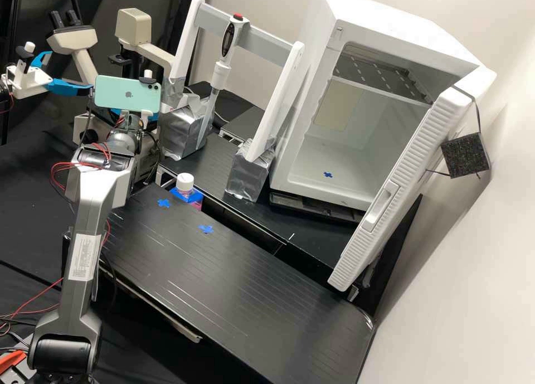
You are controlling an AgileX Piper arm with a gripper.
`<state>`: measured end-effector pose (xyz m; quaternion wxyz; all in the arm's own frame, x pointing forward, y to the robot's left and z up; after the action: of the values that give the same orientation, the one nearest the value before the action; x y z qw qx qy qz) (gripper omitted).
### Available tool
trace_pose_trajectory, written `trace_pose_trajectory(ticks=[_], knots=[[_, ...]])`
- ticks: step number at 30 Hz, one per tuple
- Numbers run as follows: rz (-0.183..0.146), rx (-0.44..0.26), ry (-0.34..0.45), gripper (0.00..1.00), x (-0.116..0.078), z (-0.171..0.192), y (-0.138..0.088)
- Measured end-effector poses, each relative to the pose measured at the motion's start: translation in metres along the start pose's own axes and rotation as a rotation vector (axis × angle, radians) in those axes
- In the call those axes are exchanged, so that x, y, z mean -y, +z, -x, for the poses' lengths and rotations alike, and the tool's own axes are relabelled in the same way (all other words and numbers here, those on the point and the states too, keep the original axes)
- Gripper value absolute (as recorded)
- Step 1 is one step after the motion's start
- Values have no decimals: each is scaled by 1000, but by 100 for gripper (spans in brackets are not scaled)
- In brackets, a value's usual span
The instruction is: Move the petri dish to the bench
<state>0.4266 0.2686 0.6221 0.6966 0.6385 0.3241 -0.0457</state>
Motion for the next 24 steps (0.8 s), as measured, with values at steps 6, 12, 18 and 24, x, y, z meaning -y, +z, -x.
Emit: trace_pose_trajectory(ticks=[6,12,18,24], knots=[[6,3,-11,100,0,-1,-3],[7,2,-14,100,2,-1,-5],[9,3,-16,100,1,-1,-6],[1,-4,-33,0,2,-2,-8]])
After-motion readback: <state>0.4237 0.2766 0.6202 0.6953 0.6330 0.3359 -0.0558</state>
